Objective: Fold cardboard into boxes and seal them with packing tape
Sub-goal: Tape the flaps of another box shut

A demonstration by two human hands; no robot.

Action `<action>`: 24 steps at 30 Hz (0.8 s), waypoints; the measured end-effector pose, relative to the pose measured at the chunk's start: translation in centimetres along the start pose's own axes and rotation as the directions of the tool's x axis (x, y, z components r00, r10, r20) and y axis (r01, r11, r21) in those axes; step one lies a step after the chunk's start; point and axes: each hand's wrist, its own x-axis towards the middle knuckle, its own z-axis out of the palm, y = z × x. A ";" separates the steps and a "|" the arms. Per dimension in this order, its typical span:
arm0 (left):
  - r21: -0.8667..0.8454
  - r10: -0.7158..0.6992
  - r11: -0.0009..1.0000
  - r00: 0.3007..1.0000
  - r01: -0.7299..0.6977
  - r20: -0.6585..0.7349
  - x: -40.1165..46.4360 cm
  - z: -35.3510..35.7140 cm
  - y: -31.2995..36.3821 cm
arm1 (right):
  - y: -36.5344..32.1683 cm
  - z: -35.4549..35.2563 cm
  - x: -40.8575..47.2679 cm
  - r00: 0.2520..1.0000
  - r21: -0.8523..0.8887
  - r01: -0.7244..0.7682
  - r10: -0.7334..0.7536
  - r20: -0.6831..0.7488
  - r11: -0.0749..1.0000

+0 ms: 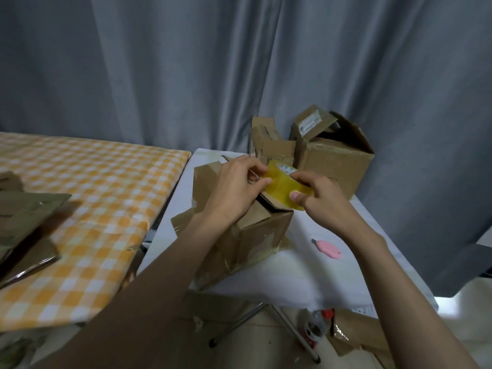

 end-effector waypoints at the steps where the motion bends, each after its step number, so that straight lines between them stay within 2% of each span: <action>1: -0.021 -0.024 0.999 1.000 0.023 -0.007 -0.1 0.1 0.1 | 0.0 0.0 0.0 1.000 -0.005 -0.004 0.004 0.006 1.000; 7: -0.135 -0.165 0.977 0.986 0.167 0.025 -0.1 -0.2 0.4 | -0.6 0.0 -0.3 0.999 -0.029 -0.033 0.034 0.023 0.999; 14: -0.065 -0.205 0.974 0.964 0.219 0.172 0.8 -0.4 0.1 | -2.3 -0.8 -0.2 1.000 -0.085 -0.023 0.025 0.016 0.996; 16: -0.101 -0.221 0.965 0.958 0.242 0.185 1.1 -1.0 -0.2 | -2.7 -1.1 -0.2 1.000 -0.104 -0.010 0.008 -0.019 0.995; 18: -0.145 -0.245 0.950 0.949 0.276 0.200 1.3 -1.6 -0.4 | -2.8 -1.5 -0.2 0.993 -0.096 -0.022 0.010 -0.115 0.995; 20: -0.103 -0.244 0.957 0.943 0.273 0.226 1.3 -1.9 -0.4 | -3.1 -1.9 -0.2 0.978 -0.065 -0.041 0.027 -0.205 0.997; 24: -0.196 -0.285 0.918 0.919 0.343 0.272 1.9 -2.2 -0.6 | -4.6 -1.9 0.1 0.972 0.041 -0.061 0.069 -0.225 0.997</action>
